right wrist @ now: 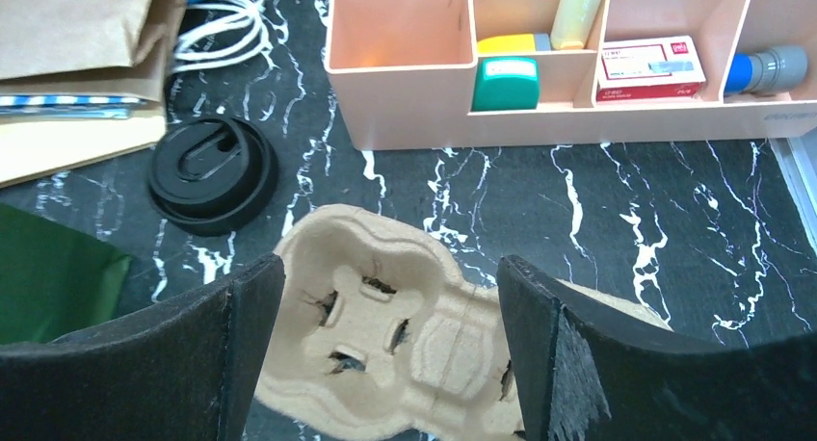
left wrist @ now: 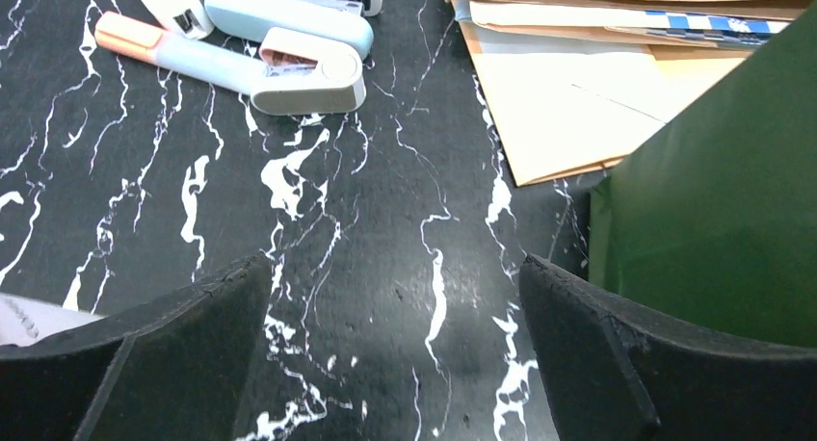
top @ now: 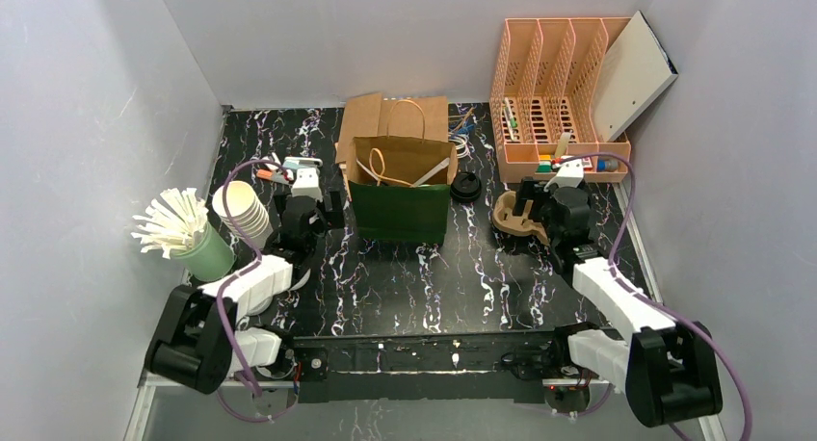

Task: Pack the takeout coffee
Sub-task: Reset both arms

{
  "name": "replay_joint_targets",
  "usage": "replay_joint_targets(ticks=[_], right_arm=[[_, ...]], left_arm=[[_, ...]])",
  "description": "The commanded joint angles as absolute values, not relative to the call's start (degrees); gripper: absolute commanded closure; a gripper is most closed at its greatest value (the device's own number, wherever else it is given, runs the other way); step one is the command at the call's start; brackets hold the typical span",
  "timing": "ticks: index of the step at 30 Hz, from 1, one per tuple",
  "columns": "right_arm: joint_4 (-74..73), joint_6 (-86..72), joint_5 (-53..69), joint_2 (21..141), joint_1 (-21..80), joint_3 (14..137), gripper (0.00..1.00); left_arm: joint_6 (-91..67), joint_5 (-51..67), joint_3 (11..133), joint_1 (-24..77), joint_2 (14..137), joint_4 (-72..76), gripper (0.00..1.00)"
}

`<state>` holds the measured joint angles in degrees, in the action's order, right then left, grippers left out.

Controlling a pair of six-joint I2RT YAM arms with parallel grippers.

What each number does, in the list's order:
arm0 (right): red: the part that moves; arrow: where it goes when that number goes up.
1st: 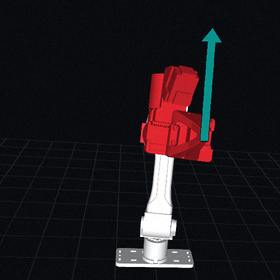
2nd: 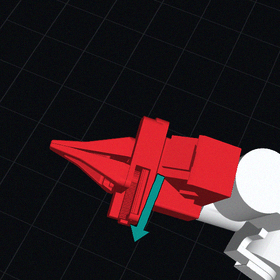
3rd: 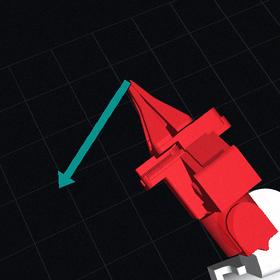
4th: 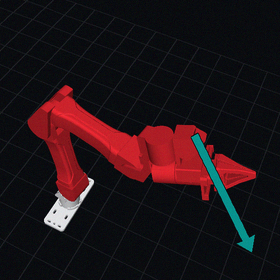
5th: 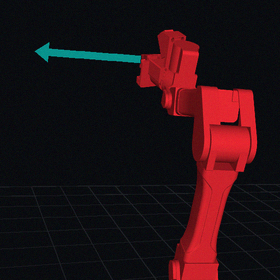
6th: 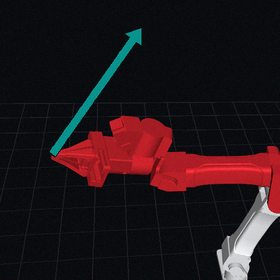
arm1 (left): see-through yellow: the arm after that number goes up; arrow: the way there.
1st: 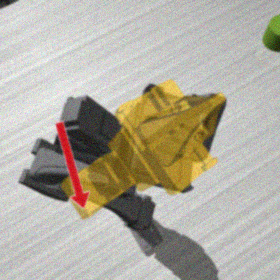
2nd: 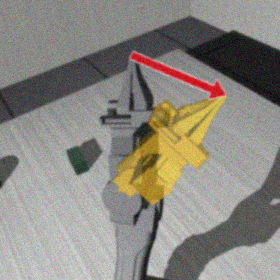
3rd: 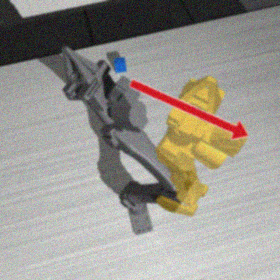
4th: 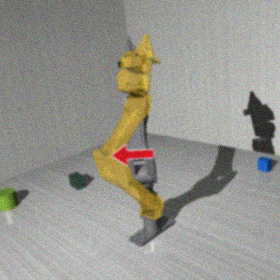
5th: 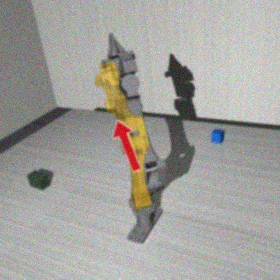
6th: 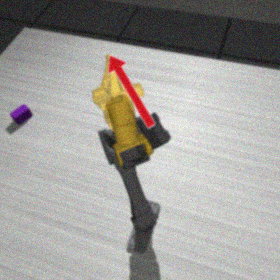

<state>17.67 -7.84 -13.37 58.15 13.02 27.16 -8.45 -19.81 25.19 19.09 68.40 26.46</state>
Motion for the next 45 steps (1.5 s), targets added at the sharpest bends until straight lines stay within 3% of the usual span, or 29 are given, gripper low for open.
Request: replay_joint_targets(ticks=[1,7,16,20,22,29,33,35,38,45], right_arm=[[29.3,-5.3,-14.6,62.2,11.4,25.1,0.10],[33.5,-4.3,-11.3,70.1,8.5,24.4,0.10],[52.5,-0.2,-8.8,83.0,6.3,19.8,0.10],[61.0,-0.1,-9.8,90.1,6.1,19.6,0.25],[56.8,-0.2,-8.7,89.9,5.1,20.8,0.26],[58.5,-0.8,-6.6,89.9,3.9,19.9,0.23],[68.8,-0.2,-3.5,89.5,3.6,13.8,0.22],[76.8,1.9,-0.5,91.8,3.5,11.3,0.12],[72.3,1.4,-0.4,91.5,3.1,13.0,0.02],[68.9,-0.8,-3.5,91.0,2.9,14.2,0.02]], left_arm=[[-3.6,-24.6,23.5,19.0,74.5,40.3,0.02],[0.6,-28.6,20.5,18.9,78.3,47.6,0.02],[6.2,-28.2,16.1,18.1,86.5,60.1,0.03],[7.0,-27.7,15.3,16.8,88.4,64.5,0.02],[7.6,-27.6,14.6,16.3,91.4,69.0,0.02],[3.2,-24.1,14.1,11.8,92.4,70.4,0.02],[1.7,-22.6,13.1,10.4,93.6,72.5,0.02],[2.1,-22.4,12.7,10.1,96.4,77.0,0.02],[1.8,-21.8,12.9,10.1,95.8,75.1,0.02],[1.8,-21.5,13.0,9.8,96.0,75.1,0.02]])
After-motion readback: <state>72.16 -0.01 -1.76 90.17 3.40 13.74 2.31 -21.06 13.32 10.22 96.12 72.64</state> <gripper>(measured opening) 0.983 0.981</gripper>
